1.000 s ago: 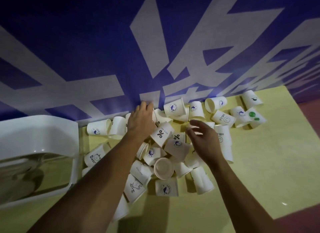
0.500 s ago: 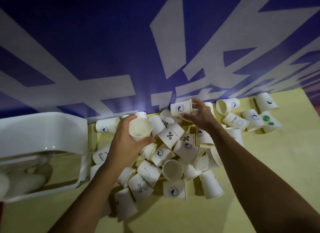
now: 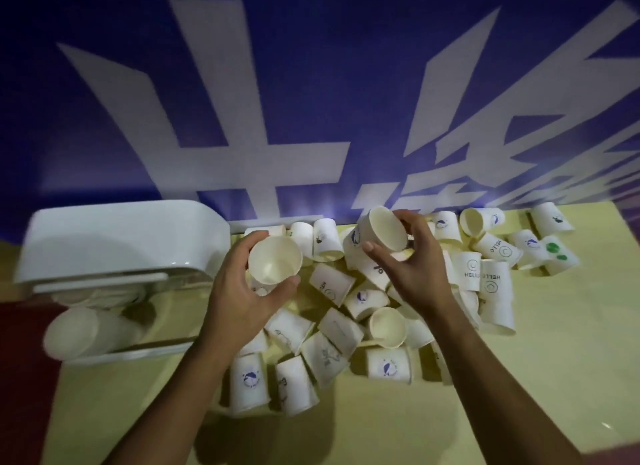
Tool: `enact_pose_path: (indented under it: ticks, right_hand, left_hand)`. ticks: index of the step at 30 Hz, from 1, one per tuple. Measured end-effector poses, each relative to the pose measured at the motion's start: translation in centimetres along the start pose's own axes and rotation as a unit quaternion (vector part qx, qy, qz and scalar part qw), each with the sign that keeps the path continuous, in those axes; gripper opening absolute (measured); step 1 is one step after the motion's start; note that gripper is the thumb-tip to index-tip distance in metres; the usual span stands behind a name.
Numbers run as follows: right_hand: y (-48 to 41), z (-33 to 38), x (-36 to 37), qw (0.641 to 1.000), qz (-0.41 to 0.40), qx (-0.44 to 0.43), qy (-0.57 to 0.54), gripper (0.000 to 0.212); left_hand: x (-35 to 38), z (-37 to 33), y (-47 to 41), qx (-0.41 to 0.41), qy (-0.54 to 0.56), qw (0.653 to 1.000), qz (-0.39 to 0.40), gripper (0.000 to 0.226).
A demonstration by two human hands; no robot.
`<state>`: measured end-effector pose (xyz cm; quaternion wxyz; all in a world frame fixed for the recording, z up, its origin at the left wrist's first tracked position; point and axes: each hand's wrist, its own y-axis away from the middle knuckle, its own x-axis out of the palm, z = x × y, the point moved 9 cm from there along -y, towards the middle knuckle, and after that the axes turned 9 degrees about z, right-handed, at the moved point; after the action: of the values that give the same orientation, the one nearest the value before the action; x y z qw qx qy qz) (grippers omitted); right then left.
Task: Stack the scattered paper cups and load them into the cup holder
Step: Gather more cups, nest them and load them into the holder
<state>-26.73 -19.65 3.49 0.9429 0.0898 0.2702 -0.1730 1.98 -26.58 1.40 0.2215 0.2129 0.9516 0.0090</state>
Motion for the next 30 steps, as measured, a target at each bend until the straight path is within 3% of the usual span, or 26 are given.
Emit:
enact_pose_path:
  ticks: [7,17,30]
  right_hand:
    - [7.4,8.6,10.0,0.998,0.054,-0.035,-0.025,0.065]
    - [13.5,16.4,25.4,0.987,0.12,-0.047,-0.101,0.066]
    - [14.3,18.2,30.1,0.988,0.129,-0.046,-0.068,0.064]
  left_hand:
    - [-9.3,2.2,7.5,0.034,0.012,0.999,0.001,0.076]
    - [-22.4,9.2,14.4,0.044,-0.022,0.997,-0.063,0.074]
    - [-27.5,15.2,14.1,-0.015,-0.008,0.991,-0.13,0.079]
